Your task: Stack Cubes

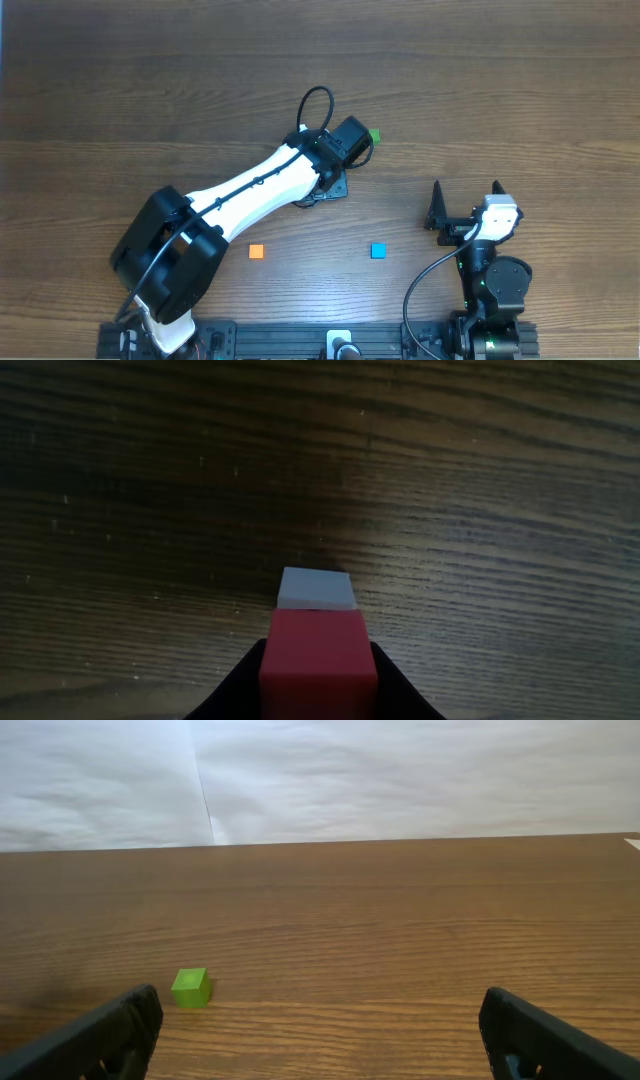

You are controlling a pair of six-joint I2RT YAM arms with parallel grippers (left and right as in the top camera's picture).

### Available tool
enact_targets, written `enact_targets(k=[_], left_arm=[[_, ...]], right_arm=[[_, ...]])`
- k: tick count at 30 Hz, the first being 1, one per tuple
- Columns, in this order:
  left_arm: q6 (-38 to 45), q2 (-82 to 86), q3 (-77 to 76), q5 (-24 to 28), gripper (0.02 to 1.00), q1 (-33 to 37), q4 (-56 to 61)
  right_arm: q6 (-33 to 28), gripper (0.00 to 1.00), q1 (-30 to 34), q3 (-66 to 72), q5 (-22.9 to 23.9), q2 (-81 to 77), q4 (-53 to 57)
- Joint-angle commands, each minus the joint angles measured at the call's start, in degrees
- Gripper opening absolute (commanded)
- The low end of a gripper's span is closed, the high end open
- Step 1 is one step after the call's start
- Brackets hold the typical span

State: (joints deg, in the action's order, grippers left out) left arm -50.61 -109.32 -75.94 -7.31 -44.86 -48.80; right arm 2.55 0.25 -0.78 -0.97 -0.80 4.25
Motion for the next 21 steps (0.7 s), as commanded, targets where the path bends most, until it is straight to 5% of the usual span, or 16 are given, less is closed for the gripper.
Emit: enact_targets(k=[1, 21], left_arm=[[-0.39, -1.29, 0.31, 0.39, 0.038, 0.09, -0.02], [-0.42, -2.93, 0.31, 0.83, 0.042, 0.09, 0.42]], right_arm=[[-0.48, 0.993, 0.31, 0.48, 0.17, 0.42, -0.09], [-0.48, 0.993, 0.31, 0.48, 0.17, 0.42, -0.09]])
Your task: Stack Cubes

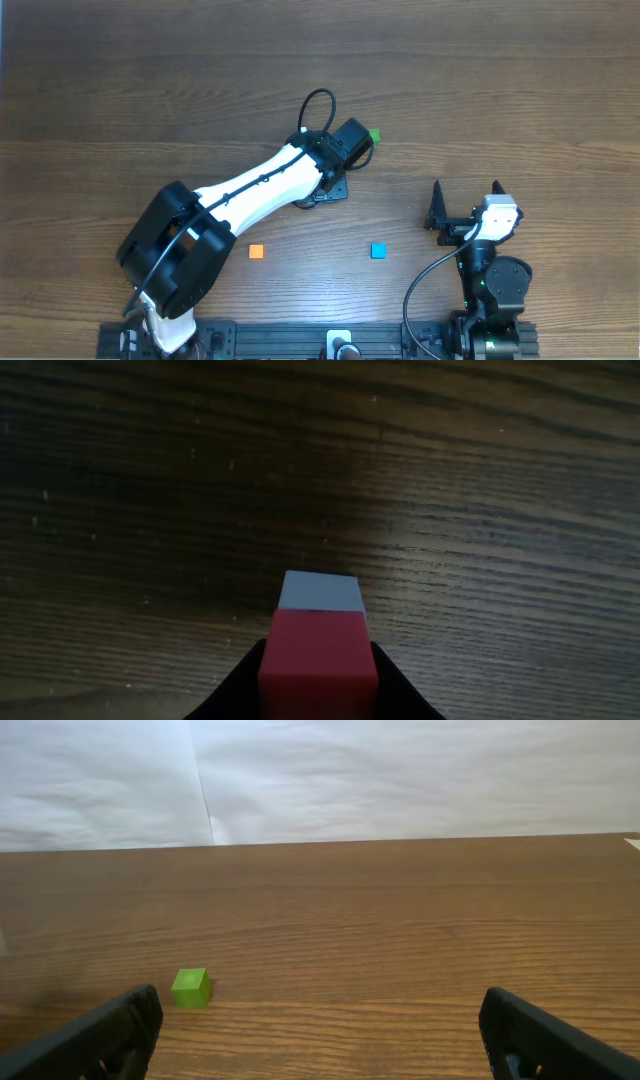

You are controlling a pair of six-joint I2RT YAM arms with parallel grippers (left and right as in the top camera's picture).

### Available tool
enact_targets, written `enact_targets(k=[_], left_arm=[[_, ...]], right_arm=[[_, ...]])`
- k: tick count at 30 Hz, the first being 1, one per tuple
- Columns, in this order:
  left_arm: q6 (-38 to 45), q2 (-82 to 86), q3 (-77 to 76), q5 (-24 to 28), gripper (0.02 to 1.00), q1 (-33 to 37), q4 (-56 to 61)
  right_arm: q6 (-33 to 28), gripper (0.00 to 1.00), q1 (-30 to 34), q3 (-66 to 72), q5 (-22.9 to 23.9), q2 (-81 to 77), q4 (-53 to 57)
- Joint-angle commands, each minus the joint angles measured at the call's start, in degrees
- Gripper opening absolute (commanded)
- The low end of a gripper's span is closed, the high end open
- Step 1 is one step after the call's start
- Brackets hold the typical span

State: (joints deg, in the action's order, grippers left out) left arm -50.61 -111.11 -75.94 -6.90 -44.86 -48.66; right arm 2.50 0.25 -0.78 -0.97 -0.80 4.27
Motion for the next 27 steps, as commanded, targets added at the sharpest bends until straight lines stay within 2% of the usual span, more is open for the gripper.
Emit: enact_targets(k=[1, 4, 10, 14, 19, 23, 27], left_arm=[[-0.42, -1.14, 0.31, 0.42, 0.056, 0.09, 0.28], [-0.44, -1.14, 0.31, 0.42, 0.176, 0.09, 0.28], [-0.44, -1.14, 0.31, 0.39, 0.522, 0.09, 0.28], [-0.46, -1.14, 0.31, 0.42, 0.673, 0.09, 0.26], [-0.46, -1.05, 0.31, 0.39, 0.976, 0.09, 0.28], [-0.70, 1.79, 0.31, -0.87, 1.000, 0.09, 0.31], [-0.66, 9.77, 0.31, -4.83, 1.000, 0.24, 0.31]], right_arm=[[-0.44, 0.991, 0.31, 0.48, 0.17, 0.42, -0.11], [-0.44, 0.993, 0.31, 0.48, 0.17, 0.42, -0.11], [-0.44, 0.993, 0.31, 0.48, 0.17, 0.42, -0.11], [-0.44, 0.991, 0.31, 0.48, 0.17, 0.42, -0.11], [-0.44, 0.993, 0.31, 0.48, 0.17, 0.42, -0.11], [-0.44, 0.993, 0.31, 0.48, 0.17, 0.42, -0.11], [-0.44, 0.993, 0.31, 0.48, 0.17, 0.42, -0.11]])
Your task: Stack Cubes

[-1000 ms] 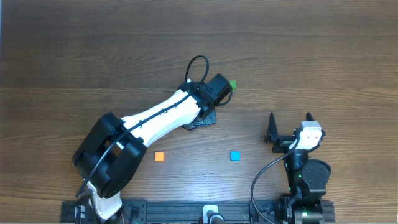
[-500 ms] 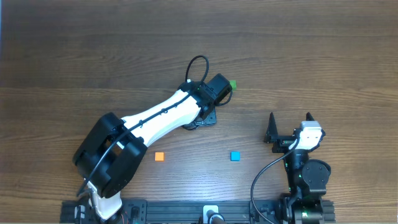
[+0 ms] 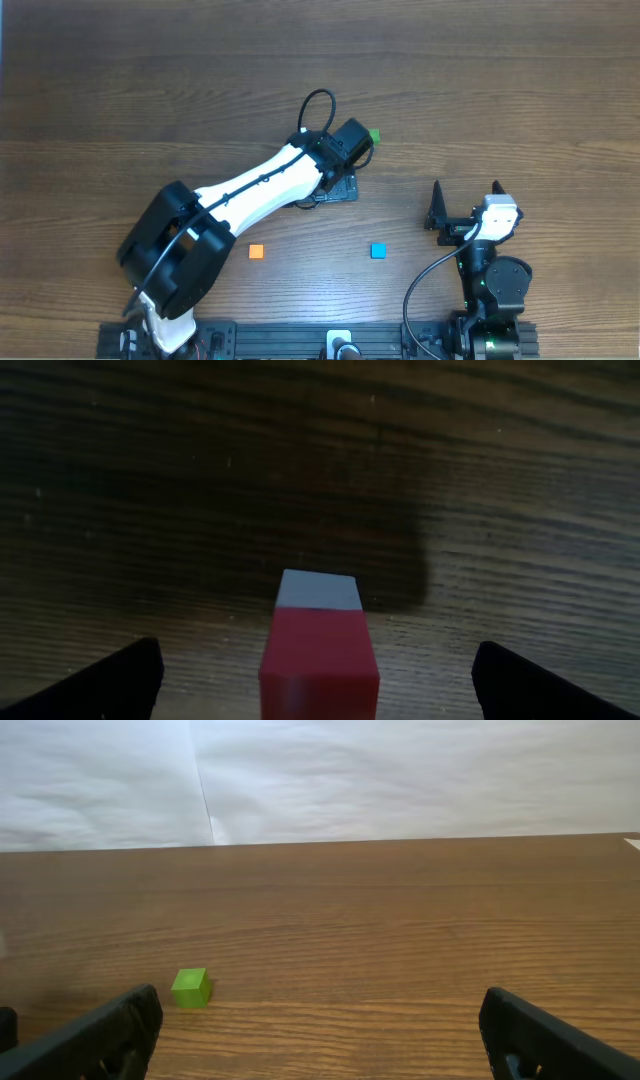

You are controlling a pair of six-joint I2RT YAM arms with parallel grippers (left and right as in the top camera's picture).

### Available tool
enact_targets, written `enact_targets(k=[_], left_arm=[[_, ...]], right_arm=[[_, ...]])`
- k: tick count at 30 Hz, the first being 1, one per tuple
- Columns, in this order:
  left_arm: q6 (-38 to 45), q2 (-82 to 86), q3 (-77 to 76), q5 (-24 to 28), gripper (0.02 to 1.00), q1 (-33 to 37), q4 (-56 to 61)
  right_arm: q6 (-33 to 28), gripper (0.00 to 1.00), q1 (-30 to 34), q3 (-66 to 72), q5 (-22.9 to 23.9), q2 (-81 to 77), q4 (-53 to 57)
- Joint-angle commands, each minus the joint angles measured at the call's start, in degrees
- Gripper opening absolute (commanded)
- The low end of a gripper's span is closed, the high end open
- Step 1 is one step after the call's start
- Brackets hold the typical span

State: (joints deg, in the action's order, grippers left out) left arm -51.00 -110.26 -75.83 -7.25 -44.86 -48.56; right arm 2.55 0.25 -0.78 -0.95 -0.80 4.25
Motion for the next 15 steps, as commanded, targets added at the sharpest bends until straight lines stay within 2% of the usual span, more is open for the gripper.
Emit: enact_targets(k=[1, 6, 10, 15], left_arm=[[-0.22, 11.78, 0.20, -5.35, 1.000, 0.44, 0.17], [4.35, 23.58, 0.20, -5.60, 0.996, 1.07, -1.97], [4.28, 31.15, 2.49, -6.40, 0.998, -2.10, -13.16], [2.14, 37.40, 16.35, -7.13, 1.000, -3.89, -9.99]], right_arm=[[-0.48, 0.993, 0.31, 0.48, 0.15, 0.42, -0.09], [-0.48, 0.993, 0.31, 0.48, 0.15, 0.42, -0.09], [-0.48, 0.991, 0.31, 0.48, 0.15, 0.42, -0.09], [-0.50, 0.993, 0.31, 0.48, 0.15, 0.42, -0.09]])
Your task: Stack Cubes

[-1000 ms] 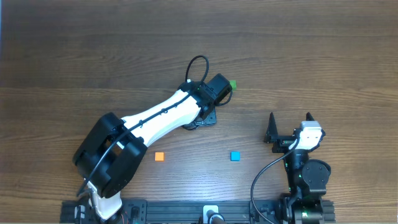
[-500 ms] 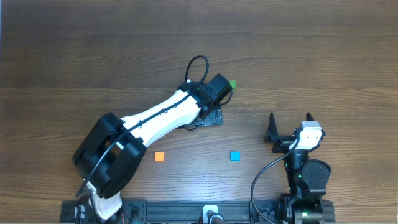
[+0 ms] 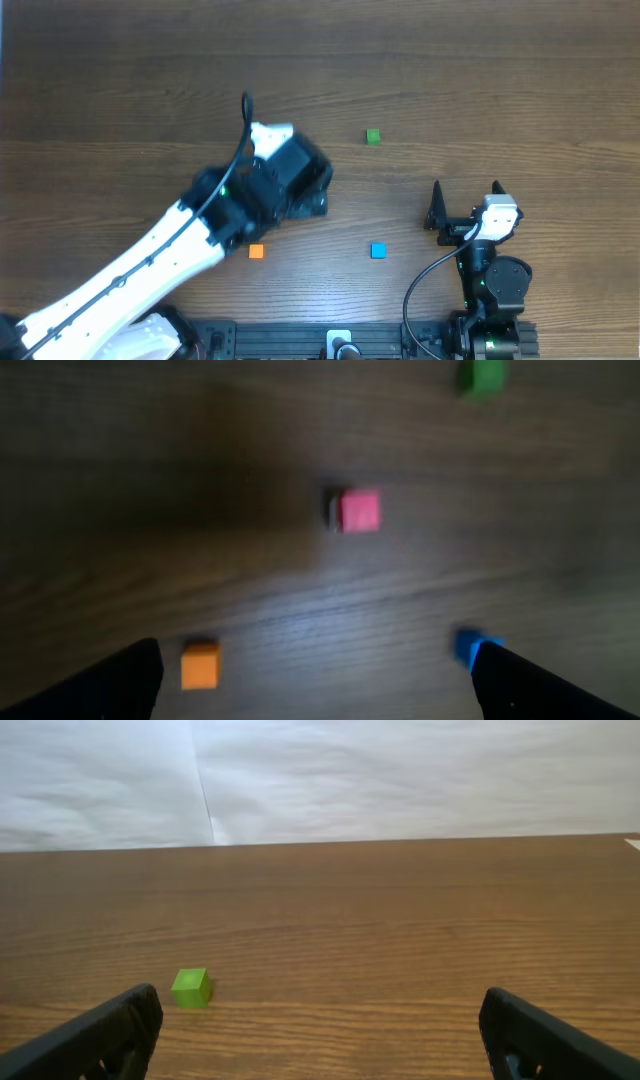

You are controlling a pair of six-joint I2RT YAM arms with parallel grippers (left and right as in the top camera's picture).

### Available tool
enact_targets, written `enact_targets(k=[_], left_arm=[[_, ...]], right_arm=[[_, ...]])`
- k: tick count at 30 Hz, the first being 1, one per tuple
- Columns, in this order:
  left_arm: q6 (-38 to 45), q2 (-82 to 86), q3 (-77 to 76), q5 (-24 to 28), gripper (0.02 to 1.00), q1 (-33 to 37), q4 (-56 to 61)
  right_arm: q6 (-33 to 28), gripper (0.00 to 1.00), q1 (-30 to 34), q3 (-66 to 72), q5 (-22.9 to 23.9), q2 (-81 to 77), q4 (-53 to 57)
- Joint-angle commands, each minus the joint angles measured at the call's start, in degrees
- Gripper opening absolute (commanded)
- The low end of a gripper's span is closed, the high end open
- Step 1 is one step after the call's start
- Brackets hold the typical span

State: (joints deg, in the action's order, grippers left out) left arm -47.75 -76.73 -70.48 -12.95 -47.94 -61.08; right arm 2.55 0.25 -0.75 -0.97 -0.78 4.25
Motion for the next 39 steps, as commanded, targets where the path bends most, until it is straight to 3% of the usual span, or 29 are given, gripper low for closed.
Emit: enact_targets(k=[1, 6, 18, 36, 39], left_arm=[[-1.90, 4.72, 13.75, -1.22, 1.000, -0.81, 3.85], [-2.43, 8.37, 26.56, -0.39, 0.998, -0.81, 11.30], [-2.19, 8.63, 38.18, 0.04, 0.965, -0.81, 21.00], [-2.19, 0.44, 40.15, 5.03, 0.838, 2.01, 26.32], [-2.16, 0.44, 40.15, 5.46, 0.779, 2.01, 26.23]], right_arm=[[-0.50, 0.991, 0.31, 0.46, 0.17, 0.39, -0.09], [-0.48, 0.991, 0.31, 0.46, 0.17, 0.39, -0.09], [-0.48, 0.991, 0.31, 0.46, 0.17, 0.39, -0.09], [-0.48, 0.989, 0.31, 0.46, 0.17, 0.39, -0.09], [-0.48, 0.991, 0.31, 0.46, 0.17, 0.39, -0.09]])
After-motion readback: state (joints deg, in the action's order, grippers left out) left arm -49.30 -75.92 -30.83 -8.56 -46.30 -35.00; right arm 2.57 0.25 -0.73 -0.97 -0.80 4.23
